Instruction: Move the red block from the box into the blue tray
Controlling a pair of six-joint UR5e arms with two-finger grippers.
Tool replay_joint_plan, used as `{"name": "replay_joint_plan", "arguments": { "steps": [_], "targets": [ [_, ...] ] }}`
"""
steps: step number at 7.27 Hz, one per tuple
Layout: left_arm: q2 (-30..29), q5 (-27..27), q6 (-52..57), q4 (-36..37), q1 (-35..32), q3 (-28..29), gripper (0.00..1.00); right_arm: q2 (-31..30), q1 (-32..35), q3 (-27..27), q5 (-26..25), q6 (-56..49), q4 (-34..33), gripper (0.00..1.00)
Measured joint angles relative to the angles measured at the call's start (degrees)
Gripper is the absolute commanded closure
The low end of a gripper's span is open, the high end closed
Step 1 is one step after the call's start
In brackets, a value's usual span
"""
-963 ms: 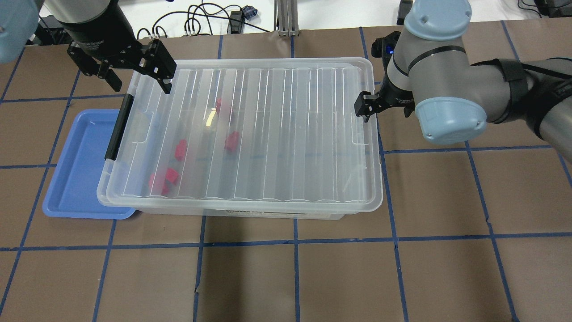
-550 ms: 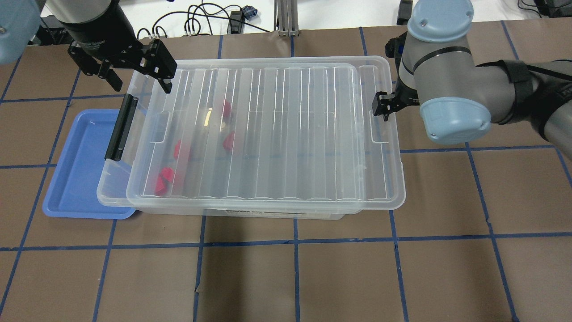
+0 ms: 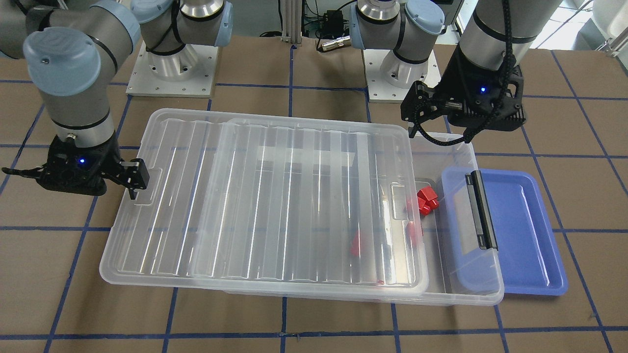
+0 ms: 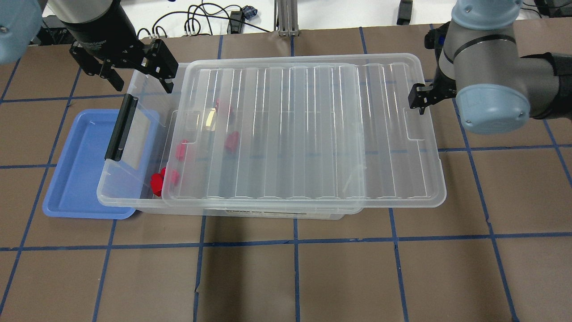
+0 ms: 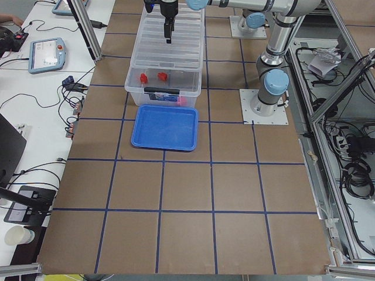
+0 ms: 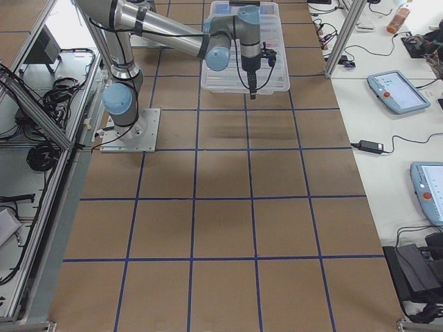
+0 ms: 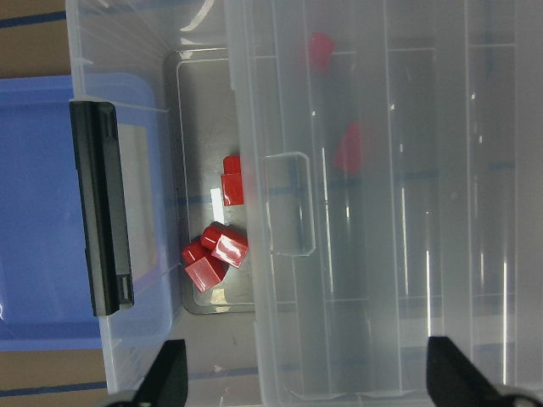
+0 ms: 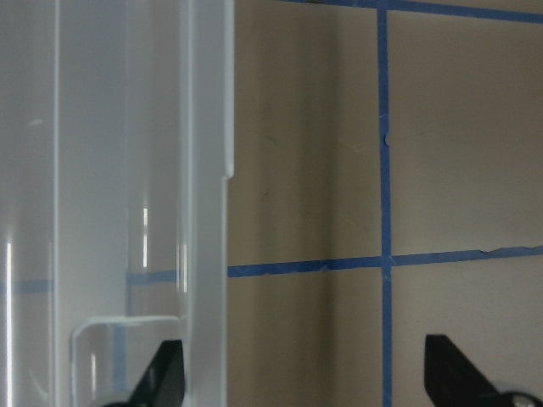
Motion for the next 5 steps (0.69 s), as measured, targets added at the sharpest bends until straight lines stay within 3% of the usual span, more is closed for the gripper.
{"name": "replay_joint_plan", "arguments": {
  "steps": [3, 5],
  "targets": [
    [0.02, 0.75, 0.26, 0.91, -0.15, -2.06, 0.0, -0.12, -5.28, -0.21, 0.21, -5.92, 0.24, 0.0],
    [-2.07, 0.54, 1.03, 5.29, 0.21, -4.23, 0.0, -0.73, -6.16, -0.06, 0.34, -6.64, 0.49, 0.0]
  ]
}}
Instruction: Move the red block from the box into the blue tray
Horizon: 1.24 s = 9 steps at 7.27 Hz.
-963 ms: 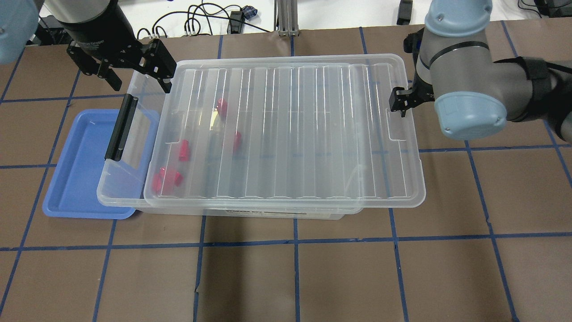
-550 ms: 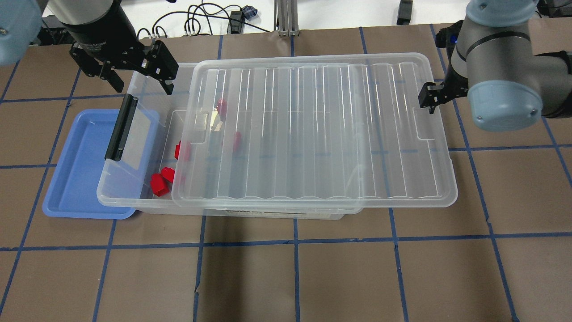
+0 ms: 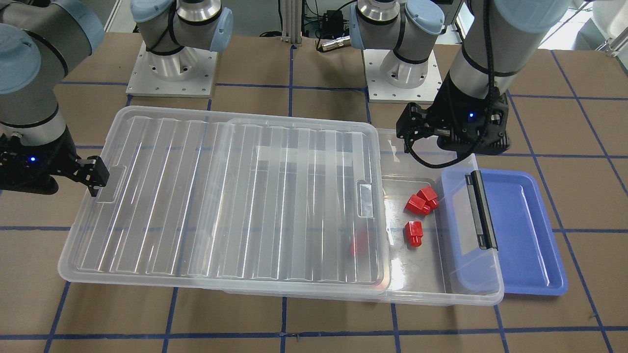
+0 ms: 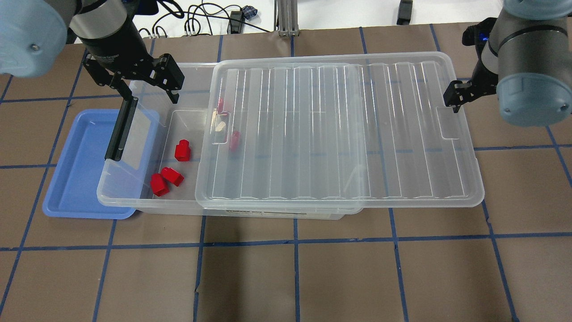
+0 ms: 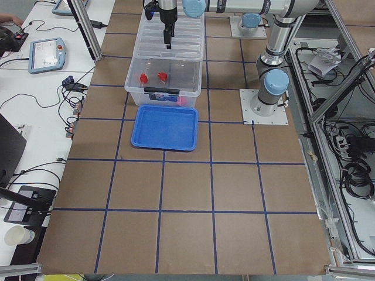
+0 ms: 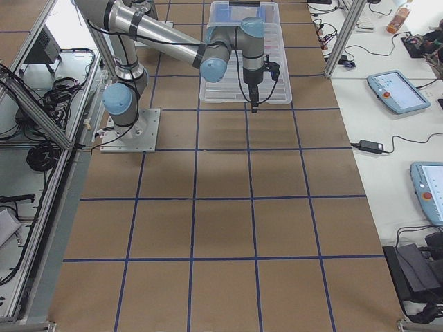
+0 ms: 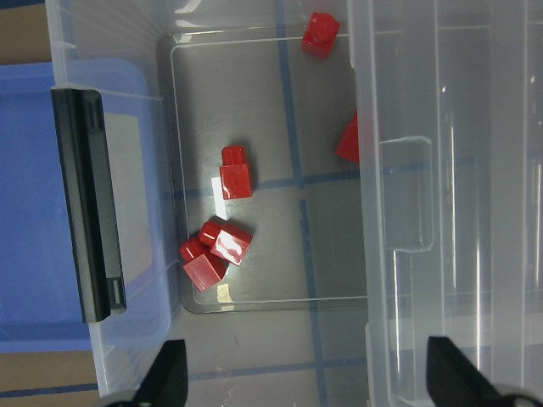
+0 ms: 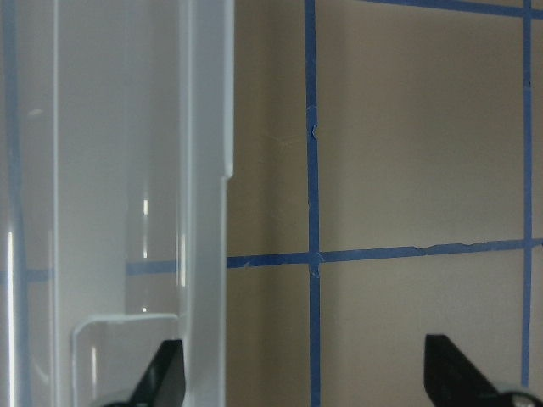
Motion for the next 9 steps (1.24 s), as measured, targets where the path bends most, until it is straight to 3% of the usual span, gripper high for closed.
{"name": "replay_joint_plan", "arguments": {
  "steps": [2, 5, 6, 9],
  "targets": [
    [-1.55, -0.38, 2.71, 6.25, 0.88, -4.14, 0.0, -1.78, 1.0, -1.4, 1.73, -0.04, 2.5, 0.0],
    [-4.26, -2.32, 4.47, 14.07, 2.53, -9.54, 0.0, -6.96, 8.29, -11.86, 11.39, 4.98, 23.48, 0.0],
    [-4.9, -2.35, 4.41, 15.22, 2.85, -10.47, 0.0, -7.0, 10.25, -14.26, 12.97, 8.29, 27.58, 0.0],
    [-7.85, -2.06, 3.58, 17.07, 3.57, -11.98, 0.0, -6.61, 11.6, -15.1, 13.46, 10.81, 29.86, 0.0]
  ]
}}
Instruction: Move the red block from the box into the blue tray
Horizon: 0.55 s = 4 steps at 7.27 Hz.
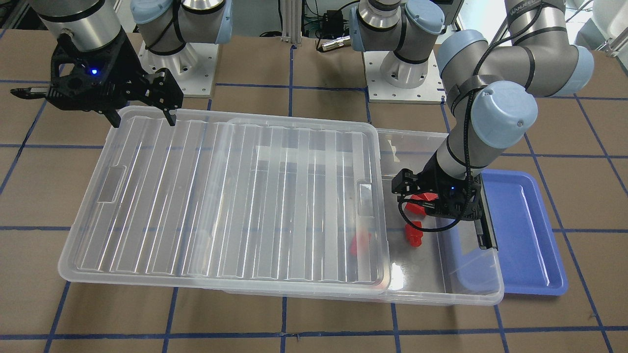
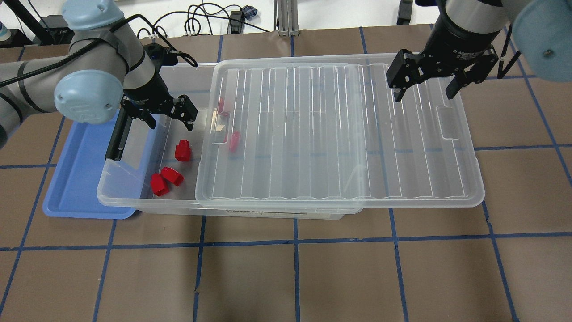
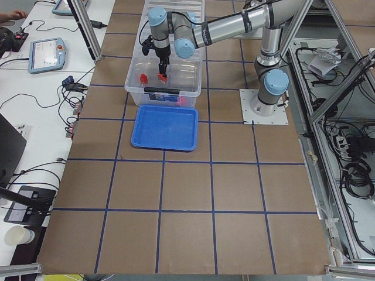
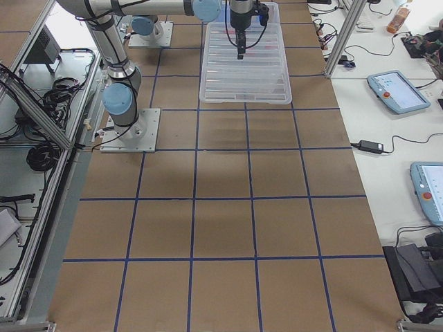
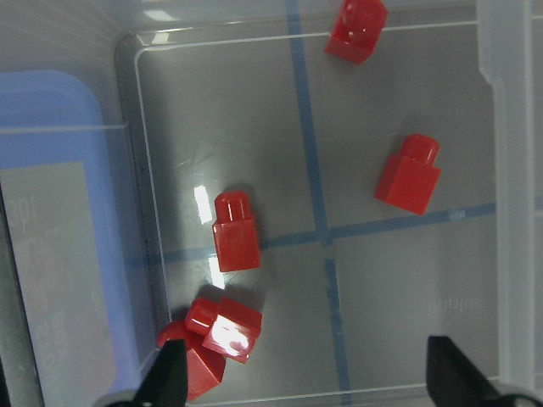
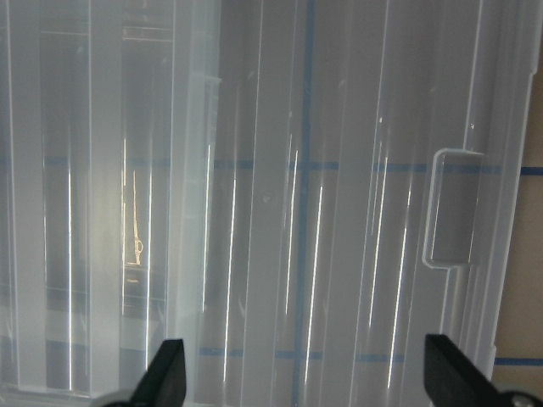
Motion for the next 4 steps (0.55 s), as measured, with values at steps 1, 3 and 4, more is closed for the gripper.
{"name": "replay_joint_plan", "arguments": {
  "steps": [1, 3, 4],
  "targets": [
    [-1.91, 0.14, -1.05, 2.15, 0.39, -0.09, 0.0, 0.07, -0.06, -0.13, -0.51, 0.07, 0.3, 0.0],
    [-4.24, 0.02, -5.23, 4.42, 0.79, -0.66, 0.0, 0.15, -0.23, -0.4, -1.66, 0.18, 0.16, 0.0],
    [-4.86, -0.05, -5.98, 5.01, 0.84, -1.84, 0.0, 0.16, -0.25, -0.46, -1.8, 0.09, 0.21, 0.0]
  ]
}}
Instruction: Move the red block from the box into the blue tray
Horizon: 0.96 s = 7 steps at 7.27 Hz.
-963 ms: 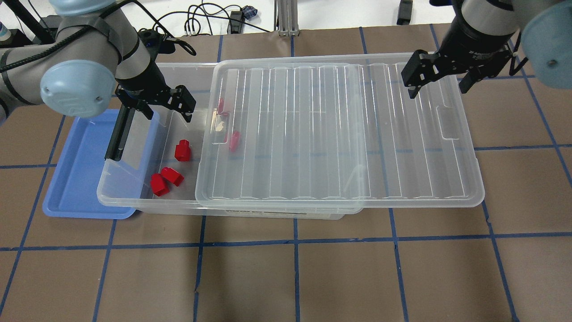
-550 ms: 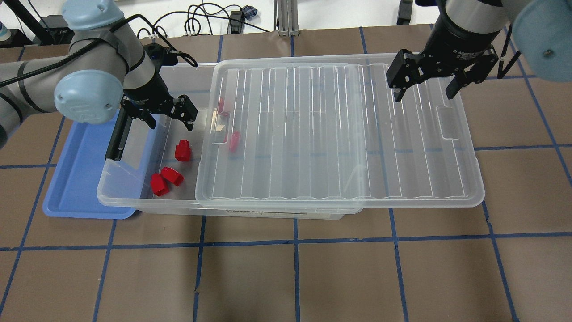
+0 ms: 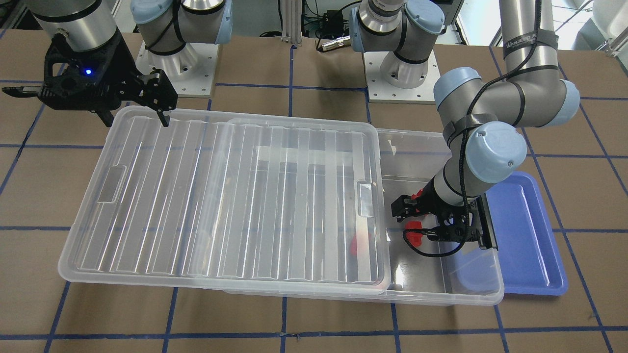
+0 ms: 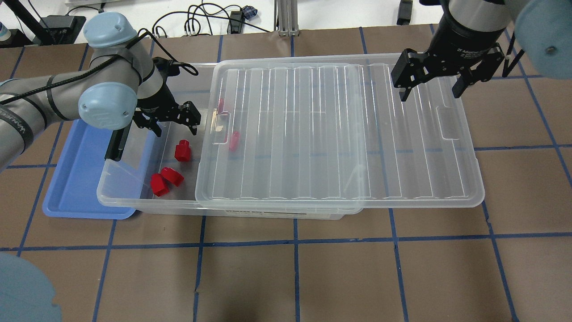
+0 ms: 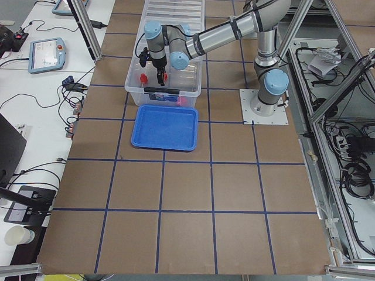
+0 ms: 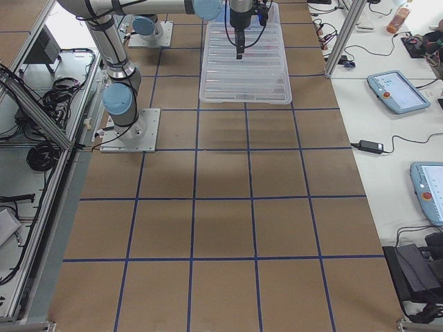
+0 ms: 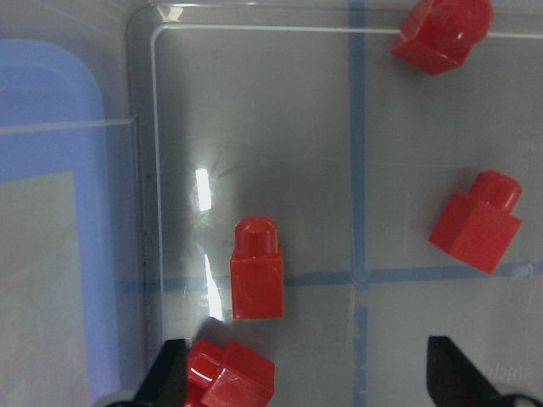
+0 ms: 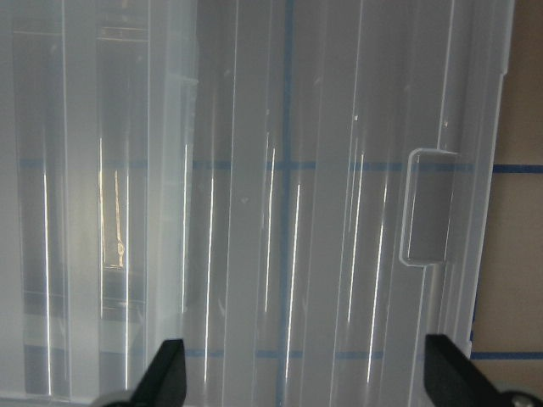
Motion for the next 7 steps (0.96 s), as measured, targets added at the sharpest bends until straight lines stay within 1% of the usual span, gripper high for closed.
{"name": "replay_joint_plan", "arguments": {
  "steps": [2, 4, 5, 6, 7],
  "targets": [
    [-1.05, 0.02, -0.03, 2.03, 0.09, -3.31, 0.0, -0.13, -0.02, -0.01, -0.01, -0.01, 0.04, 0.0],
    [-2.43, 0.18, 1.24, 5.05, 0.25, -4.37, 0.0, -0.1, -0.02, -0.01, 0.43, 0.19, -0.12, 0.0],
    [-3.07, 0.2, 1.56, 6.15, 0.28, -4.75, 0.06, -0.09, -0.02, -0.02, 0.5, 0.19, -0.11, 0.0],
    [-3.84, 0.21, 1.63, 7.06, 0.3, -5.0, 0.26, -0.1, -0.02, 0.03, 0.55, 0.16, -0.11, 0.0],
    [-4.58, 0.23, 1.65, 7.54, 0.3, -5.05, 0.38, -0.17, -0.02, 0.11, 0.6, 0.1, -0.11, 0.0]
  ]
}}
